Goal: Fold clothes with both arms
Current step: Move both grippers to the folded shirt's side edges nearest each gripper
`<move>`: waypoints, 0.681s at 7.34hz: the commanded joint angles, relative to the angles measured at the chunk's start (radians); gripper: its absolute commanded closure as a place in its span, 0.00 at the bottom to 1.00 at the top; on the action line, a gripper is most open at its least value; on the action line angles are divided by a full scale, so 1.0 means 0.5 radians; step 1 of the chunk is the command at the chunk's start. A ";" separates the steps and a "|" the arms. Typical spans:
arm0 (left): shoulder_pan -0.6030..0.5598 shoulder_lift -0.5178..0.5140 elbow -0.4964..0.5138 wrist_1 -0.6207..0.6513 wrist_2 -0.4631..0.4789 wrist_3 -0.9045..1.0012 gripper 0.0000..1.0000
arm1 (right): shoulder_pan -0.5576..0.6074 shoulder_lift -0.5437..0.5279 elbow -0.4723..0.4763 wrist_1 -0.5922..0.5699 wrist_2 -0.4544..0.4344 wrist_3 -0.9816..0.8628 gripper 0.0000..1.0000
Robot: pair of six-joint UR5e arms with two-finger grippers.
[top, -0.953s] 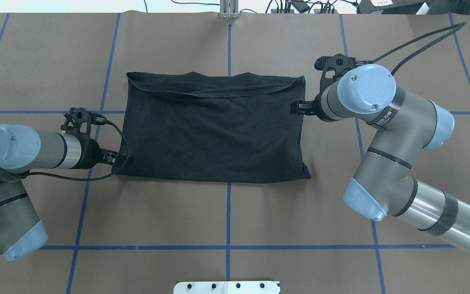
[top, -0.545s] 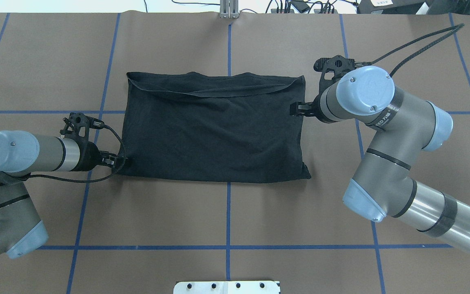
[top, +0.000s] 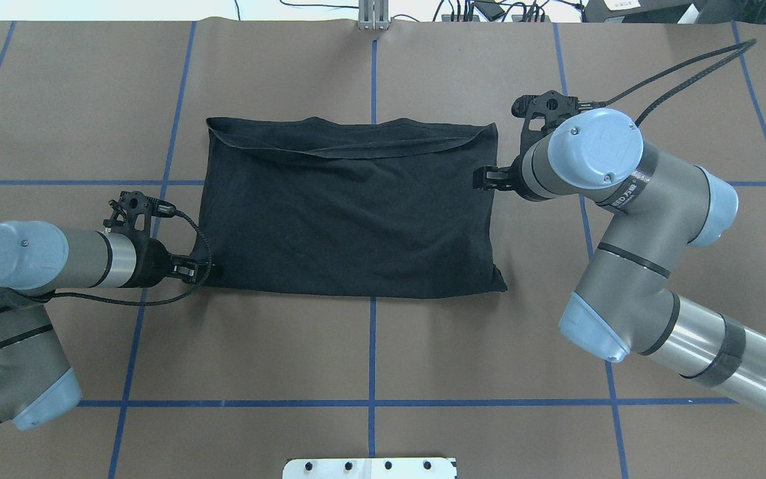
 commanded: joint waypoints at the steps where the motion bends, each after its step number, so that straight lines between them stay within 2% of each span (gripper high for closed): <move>1: 0.037 0.008 -0.010 0.003 0.000 -0.069 0.33 | 0.000 -0.002 0.000 0.000 -0.002 0.003 0.00; 3: 0.040 0.014 -0.023 0.003 0.003 -0.072 0.43 | 0.000 -0.002 0.000 0.000 -0.002 0.003 0.00; 4: 0.040 0.017 -0.023 0.006 0.003 -0.072 0.69 | 0.000 0.001 0.000 0.000 -0.002 0.006 0.00; 5: 0.040 0.035 -0.032 0.003 0.015 -0.075 1.00 | -0.003 0.004 0.003 0.000 -0.002 0.009 0.00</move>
